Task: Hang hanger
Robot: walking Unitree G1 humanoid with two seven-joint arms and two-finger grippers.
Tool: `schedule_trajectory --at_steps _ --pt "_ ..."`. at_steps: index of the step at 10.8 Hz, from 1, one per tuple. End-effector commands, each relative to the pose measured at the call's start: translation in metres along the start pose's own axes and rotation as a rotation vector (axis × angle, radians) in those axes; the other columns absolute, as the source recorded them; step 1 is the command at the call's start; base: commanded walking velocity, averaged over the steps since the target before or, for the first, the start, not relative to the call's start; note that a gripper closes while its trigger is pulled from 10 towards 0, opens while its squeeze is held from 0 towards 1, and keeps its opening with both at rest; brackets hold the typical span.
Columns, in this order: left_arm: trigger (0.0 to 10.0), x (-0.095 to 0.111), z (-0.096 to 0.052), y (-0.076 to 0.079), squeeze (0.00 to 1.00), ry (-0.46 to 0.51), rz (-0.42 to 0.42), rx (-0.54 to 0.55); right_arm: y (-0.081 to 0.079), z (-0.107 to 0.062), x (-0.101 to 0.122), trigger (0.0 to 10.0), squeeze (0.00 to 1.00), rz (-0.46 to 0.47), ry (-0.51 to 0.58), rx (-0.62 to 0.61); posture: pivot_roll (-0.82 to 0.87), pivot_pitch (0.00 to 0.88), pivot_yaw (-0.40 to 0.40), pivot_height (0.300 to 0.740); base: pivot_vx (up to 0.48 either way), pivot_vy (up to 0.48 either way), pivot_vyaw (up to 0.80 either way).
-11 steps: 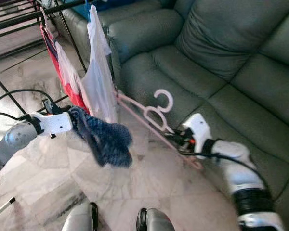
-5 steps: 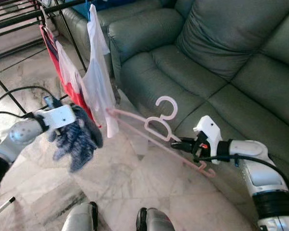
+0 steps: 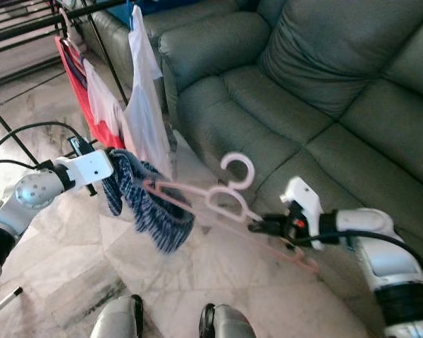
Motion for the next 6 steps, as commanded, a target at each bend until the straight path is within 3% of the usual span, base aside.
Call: schedule_trajectory --at_steps 1,3,6 --pt "10.0 0.000 -0.001 0.001 0.00 0.002 -0.010 -0.004 -0.004 -0.003 0.002 10.0 0.00 -0.016 -0.008 0.025 0.03 0.160 -0.078 0.740 0.000 0.000 0.00" --pt "10.0 0.013 0.001 0.002 0.00 0.055 -0.052 -0.015 0.005 0.000 -0.003 10.0 0.00 -0.021 -0.027 -0.019 0.03 0.157 -0.079 0.740 0.000 0.000 0.00" --pt "10.0 0.047 -0.002 0.005 0.00 0.182 -0.070 -0.062 0.014 0.017 -0.003 10.0 0.00 0.008 0.011 -0.061 0.05 0.153 -0.084 0.740 0.000 0.000 0.00"
Point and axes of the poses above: a point about 5 cm out from each wrist's last joint towards the gripper, its own z axis pointing out of the wrist towards the gripper, its own x axis along the axis of the wrist's last joint, y = z × x, the point moved 5 cm from there along z, pointing out of the wrist towards the gripper, and after that the axes turned 3 degrees about -z, right-handed, at the moved point
